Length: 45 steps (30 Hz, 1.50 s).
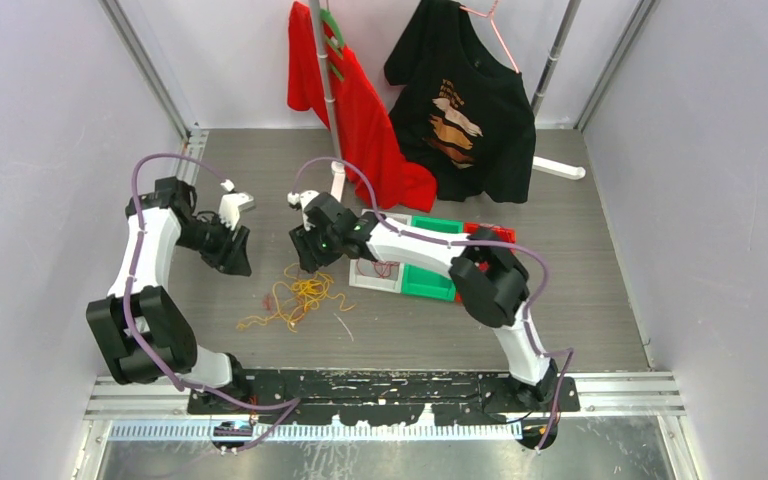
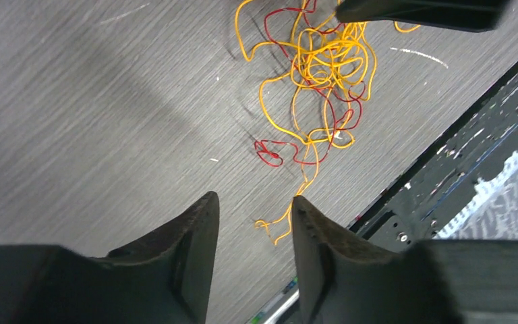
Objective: Untangle the cables
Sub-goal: Untie the cable.
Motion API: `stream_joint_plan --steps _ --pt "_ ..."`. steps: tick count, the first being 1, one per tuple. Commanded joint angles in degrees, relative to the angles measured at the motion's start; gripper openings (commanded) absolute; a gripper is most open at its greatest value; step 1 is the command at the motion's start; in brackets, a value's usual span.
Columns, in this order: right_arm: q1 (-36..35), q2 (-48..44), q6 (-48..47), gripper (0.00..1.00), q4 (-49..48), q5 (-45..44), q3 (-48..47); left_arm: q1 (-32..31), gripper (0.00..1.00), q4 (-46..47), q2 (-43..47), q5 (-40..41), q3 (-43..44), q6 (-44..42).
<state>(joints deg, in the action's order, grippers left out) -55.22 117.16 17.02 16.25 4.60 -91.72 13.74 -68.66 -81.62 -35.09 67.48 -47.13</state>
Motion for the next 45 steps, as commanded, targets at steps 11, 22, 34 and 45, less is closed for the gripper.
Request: stream_joint_plan --steps 11,22,34,45 --pt "0.35 8.67 -4.07 0.47 -0.79 2.54 -7.79 1.12 0.67 -1.78 0.17 -3.15 0.54 -2.19" --pt "0.43 2.22 -3.73 0.64 -4.82 0.62 -3.63 1.12 0.72 -1.82 0.3 -3.4 1.44 -1.78" --pt "0.43 9.31 -4.54 0.6 -2.11 8.31 -8.5 1.12 0.76 -2.28 -0.15 -3.26 1.99 -1.91" --pt "0.54 14.23 -4.89 0.3 -0.22 8.26 -14.75 1.22 0.75 -2.83 0.42 -2.64 1.83 -2.21"
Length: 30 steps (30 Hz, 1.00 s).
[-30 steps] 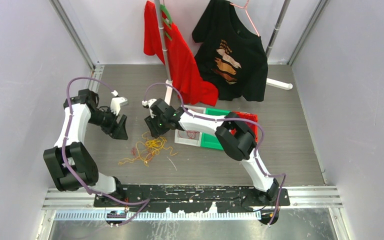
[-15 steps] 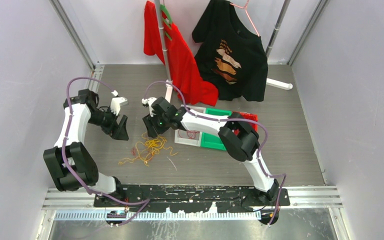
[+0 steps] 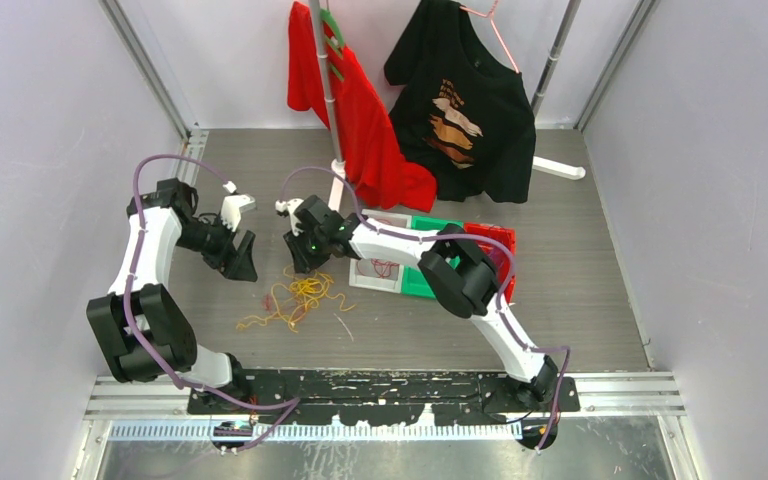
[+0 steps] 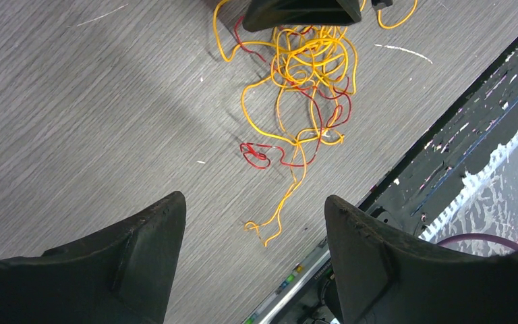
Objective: Untangle the cables
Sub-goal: Untie the cable.
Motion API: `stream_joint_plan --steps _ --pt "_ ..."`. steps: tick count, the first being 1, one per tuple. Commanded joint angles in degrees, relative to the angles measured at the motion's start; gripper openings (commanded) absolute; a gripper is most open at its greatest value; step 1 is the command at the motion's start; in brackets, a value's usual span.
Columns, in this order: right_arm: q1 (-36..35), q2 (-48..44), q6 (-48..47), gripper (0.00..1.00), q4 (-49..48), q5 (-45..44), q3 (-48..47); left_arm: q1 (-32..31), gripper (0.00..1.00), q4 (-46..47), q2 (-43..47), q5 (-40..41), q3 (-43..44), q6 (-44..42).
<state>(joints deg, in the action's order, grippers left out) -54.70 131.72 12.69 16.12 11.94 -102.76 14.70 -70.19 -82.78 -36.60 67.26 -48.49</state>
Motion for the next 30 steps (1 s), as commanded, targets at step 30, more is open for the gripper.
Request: stream_joint_plan --steps 30 --pt "-0.15 -24.41 4.96 0.01 -10.08 8.58 5.83 0.15 0.74 -9.44 4.97 -19.91 11.98 -2.28"
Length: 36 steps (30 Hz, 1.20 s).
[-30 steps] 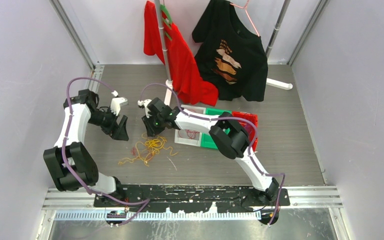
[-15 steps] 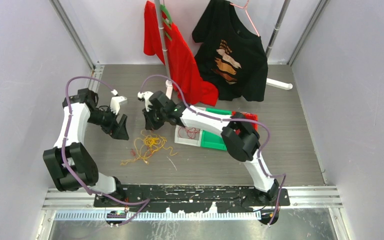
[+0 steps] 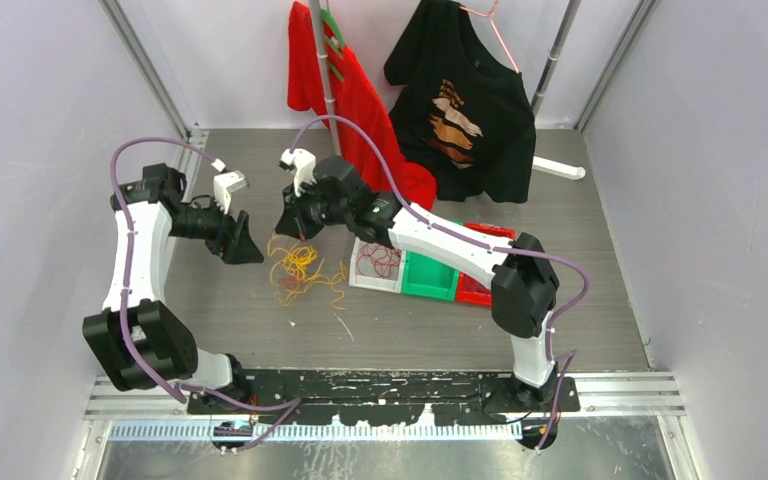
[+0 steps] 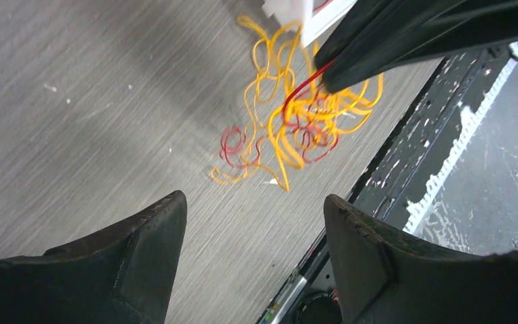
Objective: Untangle the cables
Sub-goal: Untie the cable.
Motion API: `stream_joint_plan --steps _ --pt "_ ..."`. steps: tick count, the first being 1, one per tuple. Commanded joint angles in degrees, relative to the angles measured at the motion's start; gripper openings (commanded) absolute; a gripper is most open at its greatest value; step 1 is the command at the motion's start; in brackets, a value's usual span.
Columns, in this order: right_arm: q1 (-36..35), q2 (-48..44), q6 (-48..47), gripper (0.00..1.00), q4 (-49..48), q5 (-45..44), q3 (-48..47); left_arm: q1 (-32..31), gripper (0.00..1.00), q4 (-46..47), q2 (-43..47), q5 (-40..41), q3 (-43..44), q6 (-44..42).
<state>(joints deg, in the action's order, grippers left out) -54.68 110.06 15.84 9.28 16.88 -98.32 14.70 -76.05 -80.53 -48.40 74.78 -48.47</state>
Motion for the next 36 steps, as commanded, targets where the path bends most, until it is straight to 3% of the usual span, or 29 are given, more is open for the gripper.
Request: stream_joint_plan --steps 1,13,30,32,36 --pt "-0.11 -3.01 2.02 0.01 -4.01 4.22 2.05 0.15 0.74 -4.37 2.85 -8.7 5.37 -3.44" --pt "-0.16 -4.2 12.14 0.01 -15.73 13.14 6.21 0.0 0.64 -19.61 1.1 -15.85 7.04 -20.78" --pt "-0.12 -8.46 20.25 0.01 -26.93 17.57 14.06 -0.01 0.56 -22.97 2.25 -17.1 4.1 -25.73" --pt "-0.14 -8.39 20.73 0.01 -27.19 17.57 14.04 -0.02 0.51 -24.87 2.09 -18.92 4.57 -26.89" --pt "-0.13 -8.2 21.2 0.01 -27.65 16.96 14.14 -0.53 0.27 -25.79 2.06 -19.97 4.9 -26.28"
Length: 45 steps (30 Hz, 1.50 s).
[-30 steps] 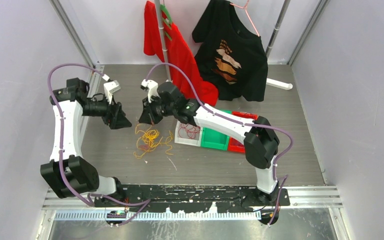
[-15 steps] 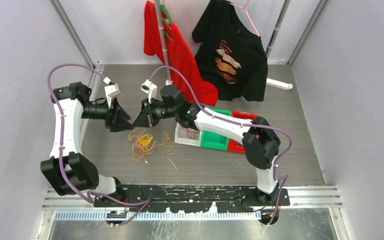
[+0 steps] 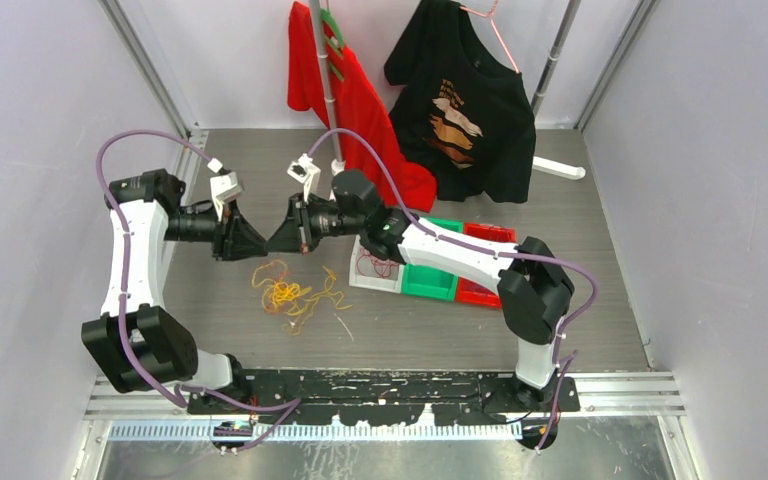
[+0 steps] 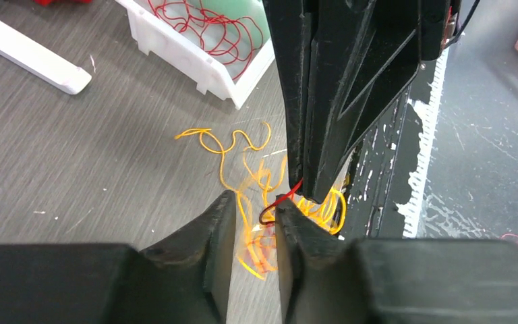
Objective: Untangle the cables
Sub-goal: Untie the cable.
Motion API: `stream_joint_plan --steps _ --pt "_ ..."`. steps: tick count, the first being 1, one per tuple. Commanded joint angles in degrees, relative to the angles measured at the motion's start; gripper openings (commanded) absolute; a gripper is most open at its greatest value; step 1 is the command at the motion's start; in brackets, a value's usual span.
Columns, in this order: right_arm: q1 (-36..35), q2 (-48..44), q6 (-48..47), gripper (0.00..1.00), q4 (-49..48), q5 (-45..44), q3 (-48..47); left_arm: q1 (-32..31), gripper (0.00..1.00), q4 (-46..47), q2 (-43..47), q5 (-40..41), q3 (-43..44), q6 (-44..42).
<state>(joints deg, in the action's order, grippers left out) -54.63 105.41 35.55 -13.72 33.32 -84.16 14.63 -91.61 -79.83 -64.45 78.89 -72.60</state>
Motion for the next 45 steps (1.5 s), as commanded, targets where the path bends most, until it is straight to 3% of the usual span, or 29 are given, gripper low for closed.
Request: stream_joint_plan --steps 1,3,5,7,11,13,16,19,24,31,45 --pt "-0.2 -3.58 1.49 0.01 -4.65 0.33 0.12 -0.48 0.21 -10.24 1.55 -3.93 0.89 -2.12" --pt "-0.21 -3.91 1.29 0.01 -4.57 -0.78 0.54 -0.43 0.06 -10.07 1.88 -3.57 1.2 -1.65" --pt "-0.21 -4.55 0.52 0.02 -4.42 -2.9 1.59 -0.48 0.0 -8.16 2.35 -3.4 1.62 1.2" --pt "-0.21 -5.48 -0.69 0.09 -3.76 -6.42 2.6 -0.48 0.0 -4.38 3.3 -3.23 1.86 6.61" --pt "-0.21 -8.58 -3.46 0.39 -2.85 -18.7 6.25 -0.48 0.0 12.02 8.18 -1.28 0.92 27.87" --pt "-0.36 -10.88 -4.71 0.49 -7.08 -22.77 10.64 -0.48 0.0 20.55 10.99 -0.61 -0.23 37.31" --pt "-1.34 -12.84 -7.32 0.55 -13.42 -23.72 14.86 -1.51 0.0 27.96 13.93 -1.28 -1.3 46.67" --pt "-2.74 -13.15 -10.41 0.58 -11.97 -24.53 14.32 -3.55 0.0 30.81 15.14 -1.08 -0.56 52.69" --pt "-5.57 -14.26 -14.37 0.64 -13.04 -28.98 14.67 -7.03 0.0 32.27 16.2 2.32 0.29 56.61" --pt "-8.3 -14.74 -16.26 0.63 -16.95 -42.08 17.11 -8.28 0.0 31.76 16.79 1.65 0.91 58.27" --pt "-8.3 -17.8 -14.95 0.62 -17.61 -42.57 19.45 -8.88 0.0 29.32 17.56 -0.11 3.06 57.31"
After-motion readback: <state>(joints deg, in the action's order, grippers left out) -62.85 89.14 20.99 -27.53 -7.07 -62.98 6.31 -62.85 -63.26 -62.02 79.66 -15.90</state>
